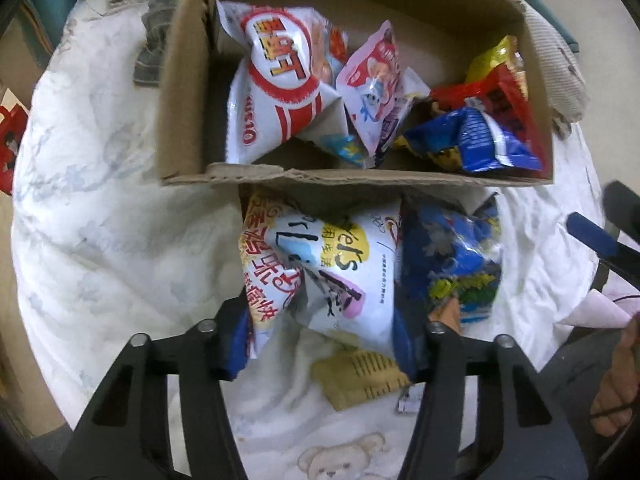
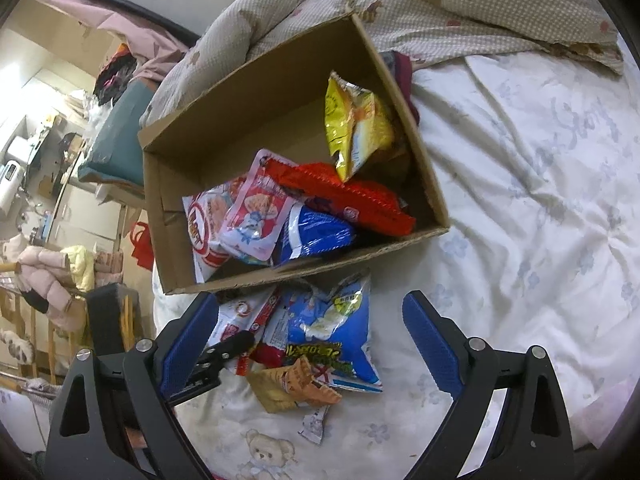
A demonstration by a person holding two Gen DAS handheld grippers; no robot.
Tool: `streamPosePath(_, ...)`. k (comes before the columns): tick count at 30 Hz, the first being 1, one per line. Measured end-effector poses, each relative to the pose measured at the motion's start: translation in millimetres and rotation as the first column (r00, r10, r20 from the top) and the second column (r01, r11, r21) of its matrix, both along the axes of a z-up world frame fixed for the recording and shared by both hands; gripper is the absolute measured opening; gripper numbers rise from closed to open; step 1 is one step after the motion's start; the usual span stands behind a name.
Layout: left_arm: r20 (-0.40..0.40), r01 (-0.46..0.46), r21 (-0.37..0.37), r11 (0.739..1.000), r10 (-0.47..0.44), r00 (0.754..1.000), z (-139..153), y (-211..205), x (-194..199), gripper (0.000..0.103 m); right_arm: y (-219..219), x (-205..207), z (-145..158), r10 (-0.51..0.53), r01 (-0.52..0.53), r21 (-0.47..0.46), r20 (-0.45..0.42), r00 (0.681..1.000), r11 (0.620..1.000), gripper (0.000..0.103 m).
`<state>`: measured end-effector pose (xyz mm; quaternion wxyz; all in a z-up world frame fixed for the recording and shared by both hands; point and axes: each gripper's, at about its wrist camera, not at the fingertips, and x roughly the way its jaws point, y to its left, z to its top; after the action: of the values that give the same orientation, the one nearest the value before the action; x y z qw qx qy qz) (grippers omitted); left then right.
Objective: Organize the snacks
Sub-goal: 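Grasp the white snack bag with the left gripper while the right moves toward the blue bag, then grasp the blue bag with the right gripper and lift it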
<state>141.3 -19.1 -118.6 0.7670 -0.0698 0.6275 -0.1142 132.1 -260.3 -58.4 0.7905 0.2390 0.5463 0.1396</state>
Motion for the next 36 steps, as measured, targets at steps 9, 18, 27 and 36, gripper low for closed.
streamPosePath(9,0.027,0.000,0.015,1.000,0.000,1.000,49.1,15.1,-37.1,0.051,8.1,0.8,-12.8,0.018,-0.019,-0.014,-0.052,0.998,1.000,0.096)
streamPosePath(18,0.146,-0.170,0.037,0.985,0.162,0.976,70.4,41.7,-56.4,0.051,29.8,6.5,-52.7,0.054,-0.065,-0.057,-0.181,0.982,0.996,0.096)
streamPosePath(27,0.150,-0.184,0.028,0.983,0.177,0.973,68.3,48.8,-52.2,0.051,68.0,18.7,-86.8,0.142,-0.179,-0.140,-0.240,0.960,0.974,0.096)
streamPosePath(36,0.151,-0.180,0.024,0.983,0.174,0.973,69.3,46.4,-52.6,0.051,60.3,15.1,-89.2,0.148,-0.185,-0.142,-0.236,0.960,0.972,0.062)
